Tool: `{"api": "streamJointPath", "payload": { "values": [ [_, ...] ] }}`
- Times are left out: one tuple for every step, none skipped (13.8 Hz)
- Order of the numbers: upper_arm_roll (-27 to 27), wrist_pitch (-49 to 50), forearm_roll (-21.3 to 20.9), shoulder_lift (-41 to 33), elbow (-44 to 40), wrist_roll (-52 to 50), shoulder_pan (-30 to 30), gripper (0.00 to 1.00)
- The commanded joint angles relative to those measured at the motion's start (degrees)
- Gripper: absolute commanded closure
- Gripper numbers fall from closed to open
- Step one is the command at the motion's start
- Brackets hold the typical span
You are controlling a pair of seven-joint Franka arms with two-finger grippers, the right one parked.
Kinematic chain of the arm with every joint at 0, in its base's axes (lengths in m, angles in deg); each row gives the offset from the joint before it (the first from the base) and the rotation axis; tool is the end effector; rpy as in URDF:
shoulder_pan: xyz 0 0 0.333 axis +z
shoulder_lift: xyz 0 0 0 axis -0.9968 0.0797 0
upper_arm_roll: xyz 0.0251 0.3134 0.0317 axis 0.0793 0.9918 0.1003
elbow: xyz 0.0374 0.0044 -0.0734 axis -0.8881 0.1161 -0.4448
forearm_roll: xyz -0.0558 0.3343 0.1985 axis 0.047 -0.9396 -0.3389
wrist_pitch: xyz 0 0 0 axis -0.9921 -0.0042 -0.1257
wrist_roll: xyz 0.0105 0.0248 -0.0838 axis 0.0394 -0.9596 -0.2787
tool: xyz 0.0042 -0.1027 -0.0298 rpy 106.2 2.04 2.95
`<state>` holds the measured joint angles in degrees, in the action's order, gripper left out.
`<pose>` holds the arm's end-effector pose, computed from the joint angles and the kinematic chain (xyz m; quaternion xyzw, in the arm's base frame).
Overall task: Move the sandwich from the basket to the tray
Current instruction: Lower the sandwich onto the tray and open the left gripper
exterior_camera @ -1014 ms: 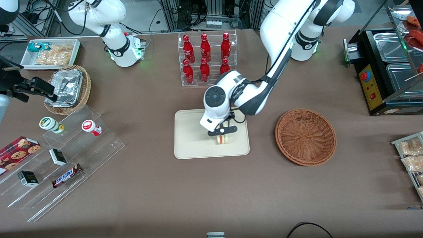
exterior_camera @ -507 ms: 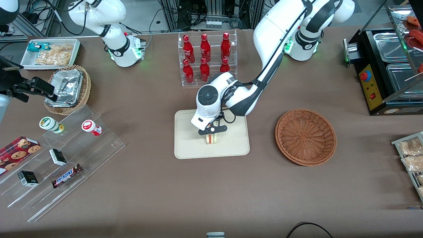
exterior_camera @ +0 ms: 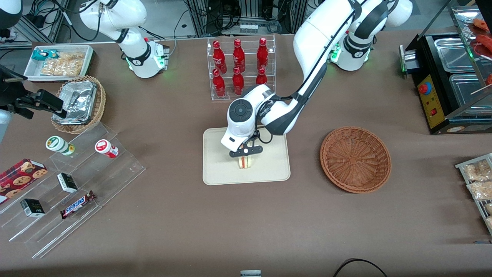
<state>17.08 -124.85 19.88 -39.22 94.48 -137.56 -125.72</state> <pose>0.4914 -0.5412 0.2483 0.9948 0.0845 -0.0533 0.0183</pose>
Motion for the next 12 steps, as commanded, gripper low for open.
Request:
{"api": "streamJointPath", "payload": {
  "values": [
    [0.6, 0.4, -0.7, -1.6, -1.1, -0.6, -0.1, 0.00],
    [0.8, 0.7, -0.9, -2.1, -1.0, -0.6, 0.0, 0.00],
    [1.1, 1.0, -0.9, -3.7, -0.5, -0.6, 0.0, 0.00],
    [1.6, 1.9, -1.0, -4.2, -0.3, -0.4, 0.3, 0.00],
    [2.1, 4.9, -1.2, -4.8, -0.6, -0.4, 0.4, 0.00],
    [2.4, 7.4, -2.1, -5.8, -0.6, -0.3, 0.3, 0.00],
    [2.5, 9.3, -3.9, -6.6, -0.6, 0.1, 0.5, 0.00],
    [3.0, 11.4, -5.2, -8.1, -0.3, 2.8, 1.4, 0.00],
    [3.0, 13.4, -4.3, -8.8, -0.3, 3.5, 3.4, 0.00],
    [3.1, 15.8, -2.7, -9.5, -0.4, 1.8, 3.8, 0.00],
    [3.3, 18.0, -2.6, -10.4, -0.2, 1.1, 4.1, 0.00],
    [3.4, 19.6, -2.8, -10.9, 0.2, 1.5, 5.4, 0.00]
  ]
}}
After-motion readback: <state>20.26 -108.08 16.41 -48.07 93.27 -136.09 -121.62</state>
